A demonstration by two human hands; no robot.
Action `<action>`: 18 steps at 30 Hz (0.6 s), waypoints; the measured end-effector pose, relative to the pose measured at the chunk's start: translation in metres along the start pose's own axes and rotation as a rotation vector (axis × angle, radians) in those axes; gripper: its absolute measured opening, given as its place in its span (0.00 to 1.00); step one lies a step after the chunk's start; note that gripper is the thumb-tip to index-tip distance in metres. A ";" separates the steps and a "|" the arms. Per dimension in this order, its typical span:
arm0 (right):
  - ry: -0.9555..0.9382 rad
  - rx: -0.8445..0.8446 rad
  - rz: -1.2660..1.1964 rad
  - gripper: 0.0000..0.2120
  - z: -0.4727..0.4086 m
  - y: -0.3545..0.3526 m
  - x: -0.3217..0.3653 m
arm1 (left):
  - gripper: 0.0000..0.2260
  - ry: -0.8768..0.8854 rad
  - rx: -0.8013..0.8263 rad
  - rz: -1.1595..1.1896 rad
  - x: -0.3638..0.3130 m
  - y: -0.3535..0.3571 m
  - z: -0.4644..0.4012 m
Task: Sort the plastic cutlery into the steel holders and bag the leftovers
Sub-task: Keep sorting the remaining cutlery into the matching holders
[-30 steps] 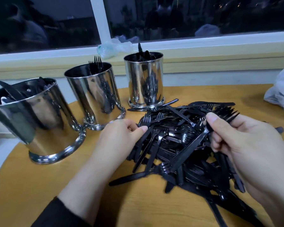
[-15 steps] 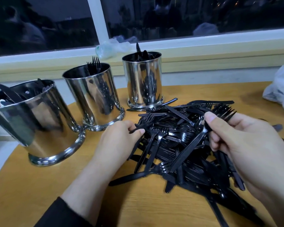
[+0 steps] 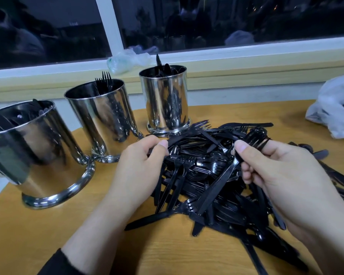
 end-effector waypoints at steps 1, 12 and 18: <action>0.004 0.002 -0.011 0.09 0.000 0.000 -0.001 | 0.16 0.030 0.049 0.088 -0.002 0.007 0.001; 0.026 -0.026 -0.111 0.15 0.004 -0.001 0.001 | 0.14 0.128 0.417 0.435 -0.024 0.052 0.014; 0.025 -0.047 -0.169 0.12 0.000 -0.004 -0.001 | 0.15 0.180 0.566 0.511 -0.030 0.060 0.017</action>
Point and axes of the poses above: each hand's wrist, its own z-axis away from the middle knuckle, its own y-axis out of the palm, x = y × z, the point moved 7 cm from there along -z, towards the middle knuckle, and after that the axes turned 14 degrees about x, right-handed, at the moved point
